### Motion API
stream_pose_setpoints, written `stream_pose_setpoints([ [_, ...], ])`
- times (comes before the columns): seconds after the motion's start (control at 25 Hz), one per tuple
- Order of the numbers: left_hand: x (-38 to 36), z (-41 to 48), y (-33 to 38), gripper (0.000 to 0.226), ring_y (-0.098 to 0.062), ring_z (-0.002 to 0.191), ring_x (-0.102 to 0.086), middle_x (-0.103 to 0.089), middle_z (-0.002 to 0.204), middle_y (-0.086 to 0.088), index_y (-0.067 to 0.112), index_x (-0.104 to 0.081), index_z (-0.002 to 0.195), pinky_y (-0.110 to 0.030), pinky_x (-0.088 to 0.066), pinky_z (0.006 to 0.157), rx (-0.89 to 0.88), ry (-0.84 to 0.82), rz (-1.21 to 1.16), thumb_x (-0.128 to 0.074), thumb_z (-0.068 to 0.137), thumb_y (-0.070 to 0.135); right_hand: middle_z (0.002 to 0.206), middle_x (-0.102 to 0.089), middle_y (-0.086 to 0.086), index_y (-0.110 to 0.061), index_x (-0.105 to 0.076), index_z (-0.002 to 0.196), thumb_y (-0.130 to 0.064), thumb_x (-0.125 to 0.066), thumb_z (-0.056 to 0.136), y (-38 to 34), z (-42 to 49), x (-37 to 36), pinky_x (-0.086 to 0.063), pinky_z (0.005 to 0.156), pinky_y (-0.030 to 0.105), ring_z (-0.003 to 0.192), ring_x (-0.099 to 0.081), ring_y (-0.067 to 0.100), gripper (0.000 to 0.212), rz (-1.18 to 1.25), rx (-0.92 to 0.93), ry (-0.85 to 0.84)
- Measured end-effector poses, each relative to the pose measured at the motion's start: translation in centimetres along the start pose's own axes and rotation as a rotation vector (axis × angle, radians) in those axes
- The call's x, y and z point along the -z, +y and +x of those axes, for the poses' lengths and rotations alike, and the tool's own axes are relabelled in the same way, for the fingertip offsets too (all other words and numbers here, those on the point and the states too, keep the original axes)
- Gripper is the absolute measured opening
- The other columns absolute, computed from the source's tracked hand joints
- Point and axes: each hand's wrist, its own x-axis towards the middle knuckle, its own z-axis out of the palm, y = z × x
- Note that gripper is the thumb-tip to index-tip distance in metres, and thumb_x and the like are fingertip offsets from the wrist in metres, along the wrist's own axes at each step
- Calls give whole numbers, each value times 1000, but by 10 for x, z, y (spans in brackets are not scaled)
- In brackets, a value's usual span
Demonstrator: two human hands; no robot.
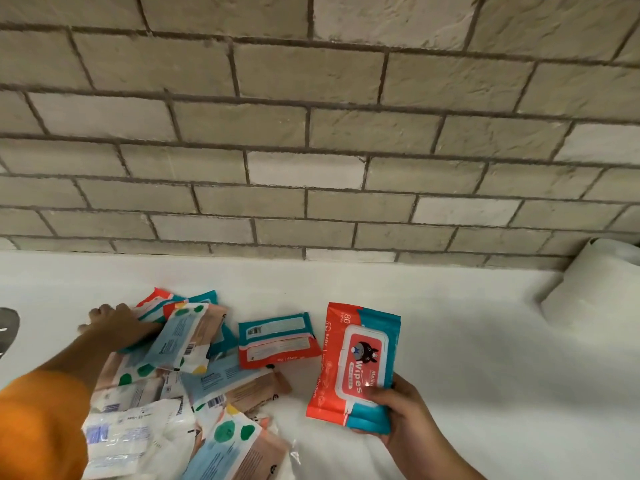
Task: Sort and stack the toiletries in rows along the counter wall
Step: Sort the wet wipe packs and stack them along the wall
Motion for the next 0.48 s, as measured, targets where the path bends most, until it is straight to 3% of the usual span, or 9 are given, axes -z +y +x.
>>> stream_pose_setpoints([
  [0.12, 0, 0, -10, 81, -24, 73, -69, -68, 87, -9, 11, -62, 105, -38, -61, 69, 5, 47, -208, -64, 66, 83, 110, -76, 20, -6, -65, 123, -12, -78, 60, 0, 3, -2, -61, 72, 47, 94, -76, 40, 65, -4, -8, 43],
  [0.2, 1, 0, -21, 83, -24, 59, -68, -67, 74, -9, 10, -59, 94, -34, -60, 57, 62, 103, -318, -64, 62, 86, 111, -76, 19, -7, -64, 123, -13, -78, 61, 0, 5, -2, -61, 74, 48, 96, -75, 40, 63, -1, -3, 42],
  [0.28, 12, -10, -28, 87, -28, 59, -66, -66, 74, -12, 7, -60, 97, -39, -60, 57, 154, 207, -486, -60, 62, 88, 111, -77, 17, -9, -64, 123, -11, -83, 64, -2, 3, -3, -60, 81, 51, 98, -75, 39, 62, -27, 7, 33],
  [0.36, 30, -33, -20, 76, -29, 61, -64, -67, 80, -16, 2, -62, 103, -36, -56, 55, 190, 247, -826, -66, 76, 73, 110, -77, 15, -11, -63, 122, -7, -89, 66, -1, 2, -4, -58, 89, 52, 99, -76, 36, 62, -55, 0, 35],
  [0.4, 41, -49, -11, 69, -28, 65, -62, -66, 84, -17, 0, -62, 107, -35, -52, 56, 183, 211, -1062, -68, 81, 64, 110, -78, 13, -11, -63, 123, -10, -91, 64, 2, 2, -5, -58, 93, 53, 100, -76, 35, 65, -77, -3, 45],
  [0.48, 63, -90, 17, 57, -28, 77, -60, -62, 94, -15, 7, -55, 121, -37, -51, 67, 57, -11, -1549, -67, 88, 51, 110, -78, 12, -11, -63, 124, -24, -102, 45, 10, 4, -6, -55, 99, 54, 102, -76, 32, 89, -149, -16, 50],
])
